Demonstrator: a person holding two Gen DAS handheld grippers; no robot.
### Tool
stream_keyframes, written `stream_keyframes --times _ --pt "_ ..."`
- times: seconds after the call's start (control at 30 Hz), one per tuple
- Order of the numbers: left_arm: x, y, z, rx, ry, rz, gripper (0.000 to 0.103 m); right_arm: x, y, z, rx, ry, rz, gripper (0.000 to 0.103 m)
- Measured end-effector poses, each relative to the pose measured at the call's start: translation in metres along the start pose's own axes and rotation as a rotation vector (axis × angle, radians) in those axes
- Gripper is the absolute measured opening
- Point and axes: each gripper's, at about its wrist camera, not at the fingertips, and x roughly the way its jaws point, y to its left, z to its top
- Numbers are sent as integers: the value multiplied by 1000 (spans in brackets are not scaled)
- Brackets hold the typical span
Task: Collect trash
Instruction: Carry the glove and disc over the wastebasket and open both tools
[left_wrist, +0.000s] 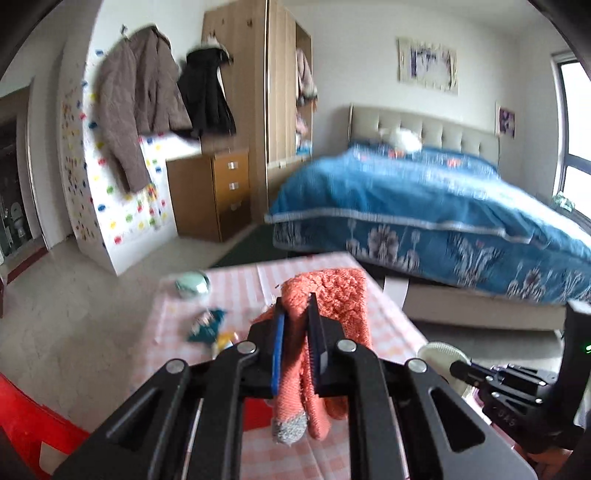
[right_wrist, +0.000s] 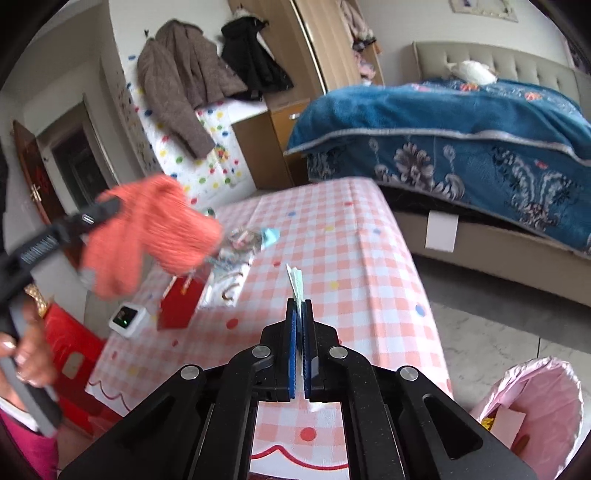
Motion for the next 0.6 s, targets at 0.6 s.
stream_keyframes --times 0.6 --pt "-31 -95 -85 121 86 -238 9 -81 -14 -26 39 -11 -76 2"
